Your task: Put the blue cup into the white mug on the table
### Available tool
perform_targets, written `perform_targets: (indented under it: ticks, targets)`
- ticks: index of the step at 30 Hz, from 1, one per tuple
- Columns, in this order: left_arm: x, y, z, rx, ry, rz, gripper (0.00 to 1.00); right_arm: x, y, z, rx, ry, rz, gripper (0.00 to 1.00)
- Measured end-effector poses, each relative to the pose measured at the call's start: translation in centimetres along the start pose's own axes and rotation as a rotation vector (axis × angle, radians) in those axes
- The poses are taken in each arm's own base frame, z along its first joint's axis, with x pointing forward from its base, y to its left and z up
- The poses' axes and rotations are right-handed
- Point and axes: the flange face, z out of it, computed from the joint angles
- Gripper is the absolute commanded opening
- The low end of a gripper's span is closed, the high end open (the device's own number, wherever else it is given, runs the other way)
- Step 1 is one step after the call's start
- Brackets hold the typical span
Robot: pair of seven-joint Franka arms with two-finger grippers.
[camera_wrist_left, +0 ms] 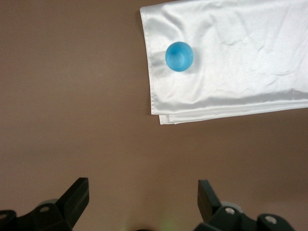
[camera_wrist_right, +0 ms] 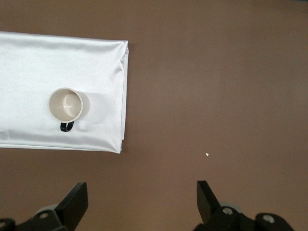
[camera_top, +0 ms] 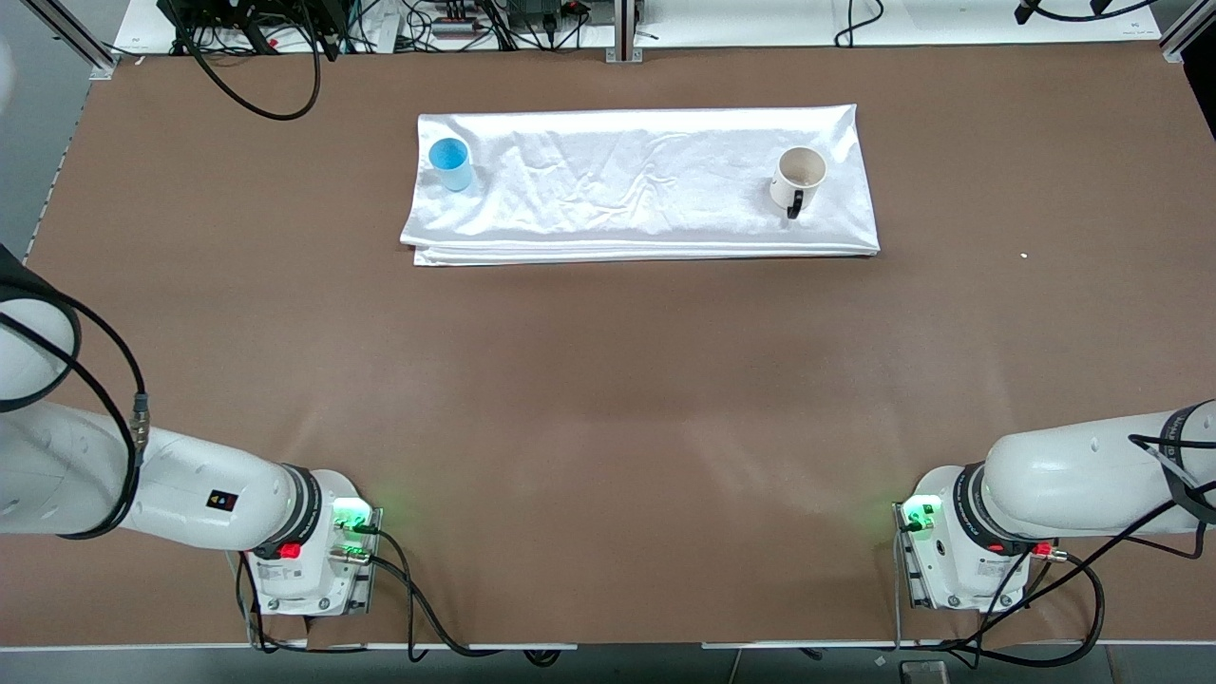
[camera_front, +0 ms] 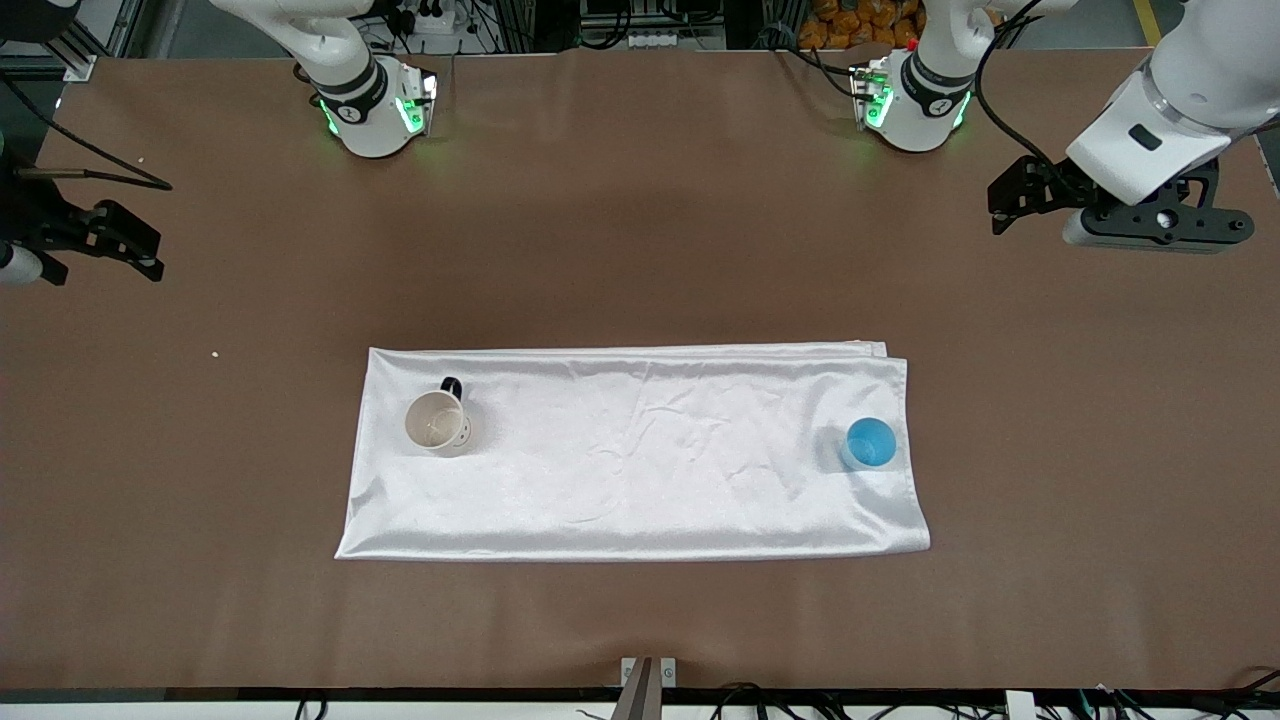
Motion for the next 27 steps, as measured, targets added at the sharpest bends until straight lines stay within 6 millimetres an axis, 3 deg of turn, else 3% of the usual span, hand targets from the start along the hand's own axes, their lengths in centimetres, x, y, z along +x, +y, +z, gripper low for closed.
perform_targets:
  ticks: [7,12,21,27]
  targets:
    - [0.4,0.0,0.1,-0.002,0.015,-0.001,1.00,0.2,0.0,0.4,0.001,-0.009,-0.001,1.00]
    - [1.1,-0.1,0.6,-0.003,0.026,-0.004,1.00,0.5,-0.5,2.3,0.031,-0.048,-0.002,1.00]
    - [2.7,0.3,2.8,0.006,0.019,0.000,1.00,1.8,-1.7,9.7,0.110,-0.129,0.003,1.00]
    - [4.4,1.5,5.9,0.011,-0.009,0.018,1.00,1.9,-2.2,15.2,0.113,-0.147,0.010,1.00]
